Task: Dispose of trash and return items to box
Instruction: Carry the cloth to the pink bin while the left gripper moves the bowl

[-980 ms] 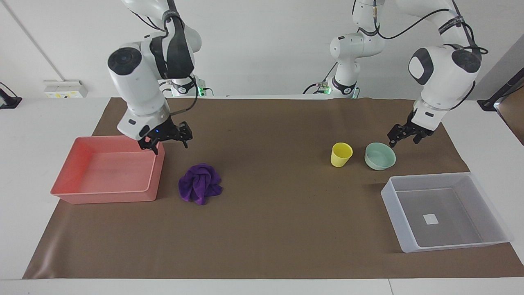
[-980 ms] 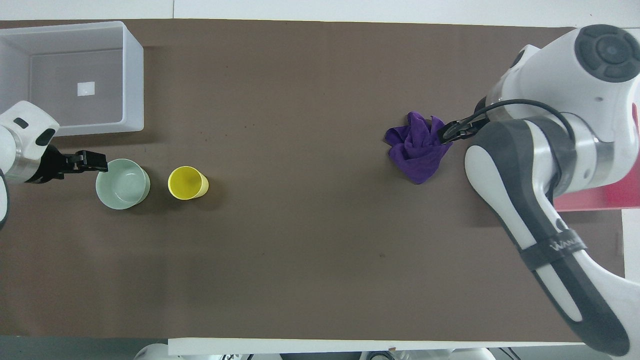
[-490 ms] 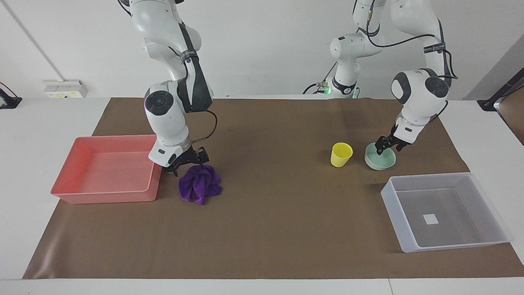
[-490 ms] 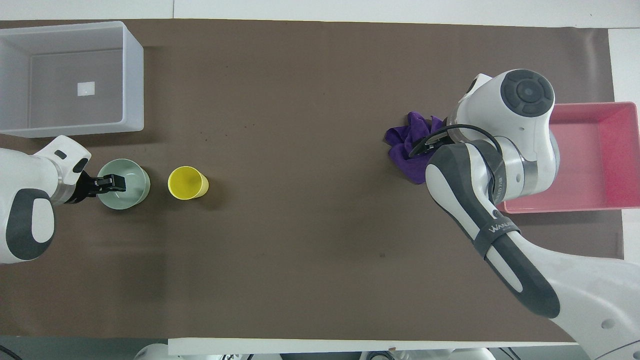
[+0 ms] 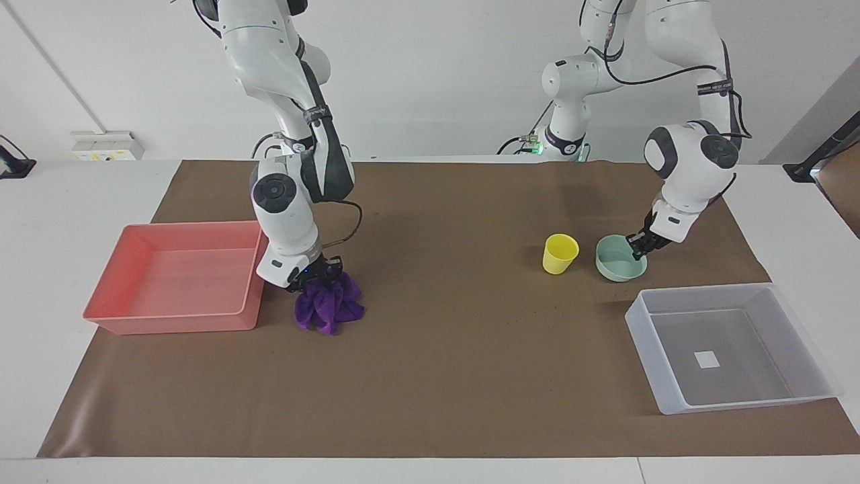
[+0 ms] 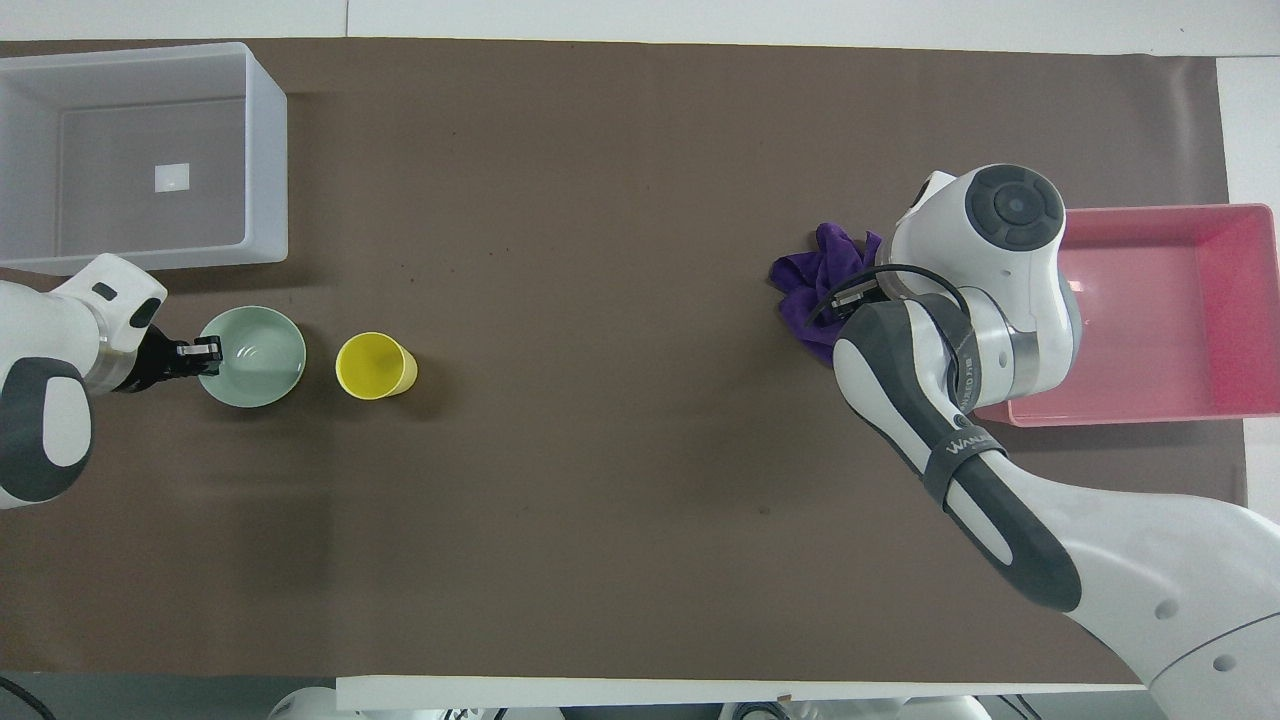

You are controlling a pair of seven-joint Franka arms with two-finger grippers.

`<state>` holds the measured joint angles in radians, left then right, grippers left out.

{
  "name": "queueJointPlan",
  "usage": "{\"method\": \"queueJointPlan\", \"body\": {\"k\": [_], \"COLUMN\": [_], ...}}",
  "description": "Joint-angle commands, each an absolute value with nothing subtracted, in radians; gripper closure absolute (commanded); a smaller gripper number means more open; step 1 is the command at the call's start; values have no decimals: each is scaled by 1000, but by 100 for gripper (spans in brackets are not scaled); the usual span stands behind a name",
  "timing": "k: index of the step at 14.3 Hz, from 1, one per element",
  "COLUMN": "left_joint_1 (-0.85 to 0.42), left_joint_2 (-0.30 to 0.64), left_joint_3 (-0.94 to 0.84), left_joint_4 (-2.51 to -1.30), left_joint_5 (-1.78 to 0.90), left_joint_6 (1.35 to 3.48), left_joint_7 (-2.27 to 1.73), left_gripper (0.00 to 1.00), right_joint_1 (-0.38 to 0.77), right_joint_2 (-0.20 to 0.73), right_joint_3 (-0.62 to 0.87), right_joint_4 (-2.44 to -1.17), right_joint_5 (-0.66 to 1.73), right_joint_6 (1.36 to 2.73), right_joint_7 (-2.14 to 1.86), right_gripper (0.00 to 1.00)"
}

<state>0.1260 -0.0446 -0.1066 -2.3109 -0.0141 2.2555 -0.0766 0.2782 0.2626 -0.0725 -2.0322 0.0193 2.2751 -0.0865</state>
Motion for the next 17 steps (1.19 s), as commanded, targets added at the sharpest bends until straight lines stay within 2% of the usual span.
{"method": "queueJointPlan", "body": {"k": [1,3,5,8,9,12,14,15,16,17], "left_joint_1": [129,135,176,195,195,190,183,190,181,175], "left_joint_2": [-98,-17,49,289,358,460,479,476,468,445], "left_joint_3": [-107,-104,-103,-98,-92,-74,-71,-72,-71,-71], "left_joint_4": [-2058,-1875,-1836,-1663,-1632,-1628,-1635,-1628,-1628,-1628], "left_joint_5": [-46,-118,-168,-213,-212,-213,-203,-172,-164,-163], "left_joint_6": [1923,1839,1955,2066,2119,2241,2292,2281,2280,2266], "left_joint_7": [-107,-115,-126,-129,-129,-130,-138,-137,-138,-144], "left_gripper": [100,100,100,100,100,100,99,63,1,0], "right_joint_1": [275,273,273,259,259,223,171,149,137,118], "right_joint_2": [245,233,209,147,128,51,-7,-27,-38,-47], "right_joint_3": [-66,-66,-66,-67,-72,-81,-81,-81,-81,-81], "right_joint_4": [-2031,-1964,-1901,-1846,-1824,-1764,-1741,-1735,-1727,-1721], "right_joint_5": [32,32,34,34,32,20,17,14,8,-17], "right_joint_6": [2269,2167,2074,1962,1918,1797,1720,1694,1677,1655], "right_joint_7": [-87,-87,-86,-83,-80,-80,-94,-104,-118,-141], "right_gripper": [100,100,100,100,100,100,100,100,100,100]}}
